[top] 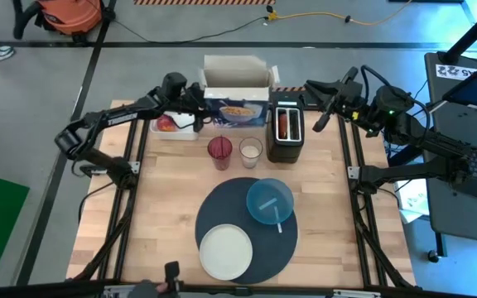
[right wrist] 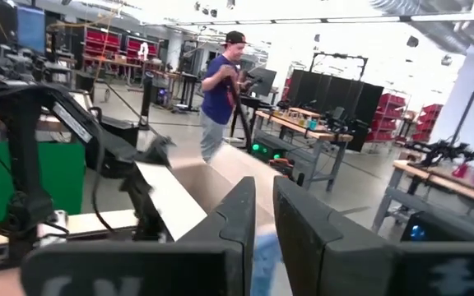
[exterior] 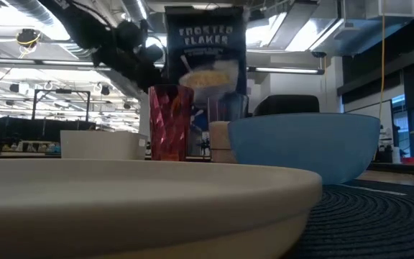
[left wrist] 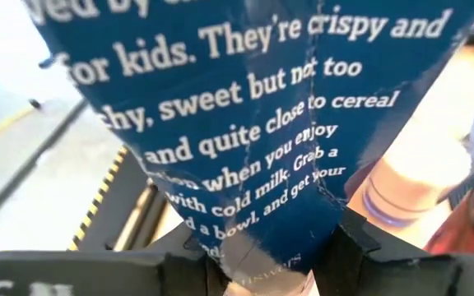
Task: Arrange a breakfast setting
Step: Pour the cereal from the cereal box into the blue bowl
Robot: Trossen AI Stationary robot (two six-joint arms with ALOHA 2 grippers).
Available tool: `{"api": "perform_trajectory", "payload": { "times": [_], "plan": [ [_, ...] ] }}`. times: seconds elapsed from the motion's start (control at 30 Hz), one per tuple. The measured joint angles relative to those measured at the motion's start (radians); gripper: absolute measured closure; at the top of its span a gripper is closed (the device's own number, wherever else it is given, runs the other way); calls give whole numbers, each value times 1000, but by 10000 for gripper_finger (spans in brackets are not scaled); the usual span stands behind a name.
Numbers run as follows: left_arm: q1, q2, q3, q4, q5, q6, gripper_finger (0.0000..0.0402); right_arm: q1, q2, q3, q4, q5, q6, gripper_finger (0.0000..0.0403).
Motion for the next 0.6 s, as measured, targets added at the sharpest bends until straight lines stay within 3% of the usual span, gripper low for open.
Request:
{"api": "perform_trajectory", "payload": {
  "times": [0.27, 0.6],
  "plan": [
    [1, -185, 0, -58, -30, -16, 279, 0, 0, 0, 10, 78, -61, 352],
    [-52, -435, 42, -178, -39, -255, 279, 0, 8, 0, 77, 174, -97, 352]
  ]
}}
